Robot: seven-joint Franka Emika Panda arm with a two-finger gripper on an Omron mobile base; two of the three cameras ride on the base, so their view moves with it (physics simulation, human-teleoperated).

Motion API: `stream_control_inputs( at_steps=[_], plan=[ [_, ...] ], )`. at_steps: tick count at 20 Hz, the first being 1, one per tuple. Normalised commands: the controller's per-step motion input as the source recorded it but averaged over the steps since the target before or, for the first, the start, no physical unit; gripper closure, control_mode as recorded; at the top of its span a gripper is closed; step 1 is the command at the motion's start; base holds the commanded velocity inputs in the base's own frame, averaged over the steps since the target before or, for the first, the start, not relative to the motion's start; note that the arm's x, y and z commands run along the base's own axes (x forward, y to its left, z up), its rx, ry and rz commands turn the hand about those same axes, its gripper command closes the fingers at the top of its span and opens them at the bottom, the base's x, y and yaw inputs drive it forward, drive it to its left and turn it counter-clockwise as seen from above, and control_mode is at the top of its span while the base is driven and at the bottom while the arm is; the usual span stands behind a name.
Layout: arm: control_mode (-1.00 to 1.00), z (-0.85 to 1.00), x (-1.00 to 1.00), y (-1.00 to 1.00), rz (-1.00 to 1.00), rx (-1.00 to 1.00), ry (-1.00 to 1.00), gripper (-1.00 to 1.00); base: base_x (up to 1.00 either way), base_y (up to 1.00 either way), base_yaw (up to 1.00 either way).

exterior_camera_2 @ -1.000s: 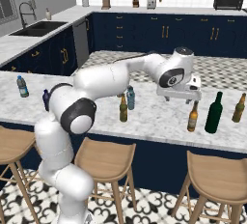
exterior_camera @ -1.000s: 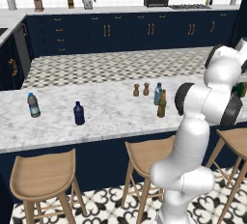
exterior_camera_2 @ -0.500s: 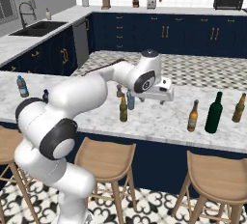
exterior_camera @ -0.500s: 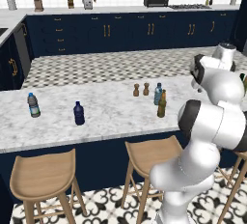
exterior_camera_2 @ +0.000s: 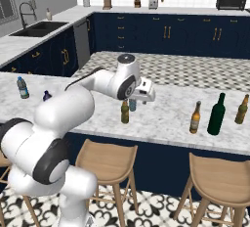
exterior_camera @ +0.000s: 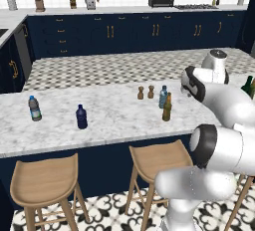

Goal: Move the plastic bottles in the middle to the plastics group, and the glass bottles in the middle to the glass group.

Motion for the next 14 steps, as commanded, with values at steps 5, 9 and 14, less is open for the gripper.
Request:
stream_control_inputs(
  at_steps=[5, 9, 14],
  plan=[
    [-1.00, 0.01, 0.07, 0.56, 0.00, 0.00, -0.16, -1.00, 0.00, 0.00, 0.00],
    [-1.00, -0.02, 0.15, 0.57, 0.00, 0.00, -0.07, -1.00, 0.00, 0.00, 0.00],
    [-1.00, -0.01, 0.33, 0.41, 0.01, 0.00, 0.00, -1.00, 0.00, 0.00, 0.00]
  ],
)
